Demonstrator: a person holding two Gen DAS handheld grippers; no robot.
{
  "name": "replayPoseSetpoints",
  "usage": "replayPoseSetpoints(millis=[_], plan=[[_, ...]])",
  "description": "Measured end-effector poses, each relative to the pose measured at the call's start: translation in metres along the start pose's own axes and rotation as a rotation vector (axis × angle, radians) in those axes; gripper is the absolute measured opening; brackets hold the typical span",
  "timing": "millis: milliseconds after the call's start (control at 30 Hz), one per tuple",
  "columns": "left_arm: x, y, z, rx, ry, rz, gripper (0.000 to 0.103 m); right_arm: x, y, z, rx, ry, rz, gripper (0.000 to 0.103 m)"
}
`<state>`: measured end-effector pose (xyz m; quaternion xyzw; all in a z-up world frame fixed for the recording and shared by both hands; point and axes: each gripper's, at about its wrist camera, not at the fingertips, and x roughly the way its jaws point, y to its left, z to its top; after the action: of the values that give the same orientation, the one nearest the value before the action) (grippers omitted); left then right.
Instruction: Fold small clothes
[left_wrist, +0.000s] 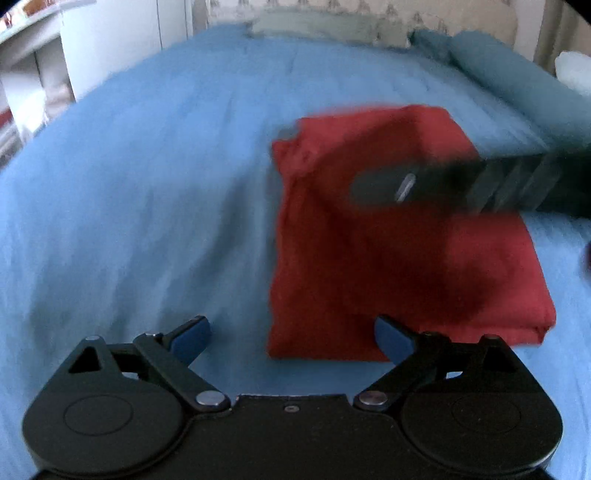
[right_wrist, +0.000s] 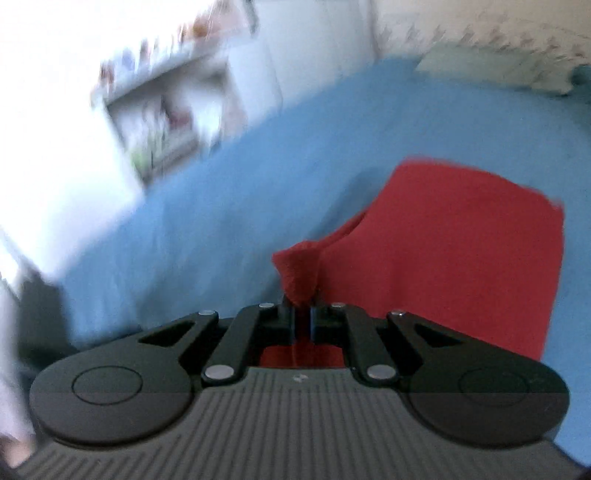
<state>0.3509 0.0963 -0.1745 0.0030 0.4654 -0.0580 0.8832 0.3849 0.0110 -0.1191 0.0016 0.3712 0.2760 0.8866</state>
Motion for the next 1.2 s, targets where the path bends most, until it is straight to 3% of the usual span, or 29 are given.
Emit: replayPoseSetpoints(millis=[100,267,300,333,400,500,567,667,800,867,933,1033,1200], plan=[[0.0,0.009,-0.001,0.006,0.007,-0.038,0.099,0.03,0.005,-0.018,-0.002,0.05,0.006,0.022],[-0.002,0.015,-0.003,0.037,0.022,-0.063,0.1,0.021,0.013,-0.019,-0.025,0.002,0.0,0.027],[-0.003,0.018,-0.005,0.045,0.025,-0.066,0.1,0.021,0.014,-0.019,-0.037,0.0,-0.009,0.042],[-0.004,0.021,-0.007,0.049,0.027,-0.069,0.1,0.017,0.016,-0.021,-0.038,0.01,-0.008,0.071],[-0.007,0.028,-0.008,0.052,0.039,-0.074,0.1,0.001,0.016,-0.024,-0.021,-0.03,-0.023,0.085],[-0.016,0.039,-0.009,0.027,0.037,-0.092,0.1,-0.038,-0.001,-0.03,0.035,-0.135,-0.066,0.085],[-0.022,0.052,-0.008,-0.045,0.032,-0.151,0.1,-0.061,-0.014,-0.043,0.072,-0.168,-0.143,0.085],[-0.027,0.075,-0.005,-0.211,0.0,-0.247,0.1,-0.08,-0.027,-0.072,0.068,-0.169,-0.26,0.085],[-0.025,0.09,-0.001,-0.36,-0.043,-0.301,0.1,-0.081,-0.025,-0.109,-0.014,-0.128,-0.362,0.083],[-0.02,0.087,0.005,-0.375,-0.062,-0.297,0.1,-0.072,-0.021,-0.12,-0.064,-0.106,-0.398,0.082],[-0.017,0.078,0.009,-0.349,-0.074,-0.274,0.099,-0.061,-0.017,-0.126,-0.098,-0.102,-0.435,0.072],[-0.011,0.066,0.015,-0.314,-0.075,-0.273,0.098,-0.041,-0.015,-0.128,-0.116,-0.086,-0.475,0.067],[0.002,0.057,0.02,-0.281,-0.086,-0.257,0.087,-0.03,-0.014,-0.132,-0.12,-0.082,-0.503,0.065]])
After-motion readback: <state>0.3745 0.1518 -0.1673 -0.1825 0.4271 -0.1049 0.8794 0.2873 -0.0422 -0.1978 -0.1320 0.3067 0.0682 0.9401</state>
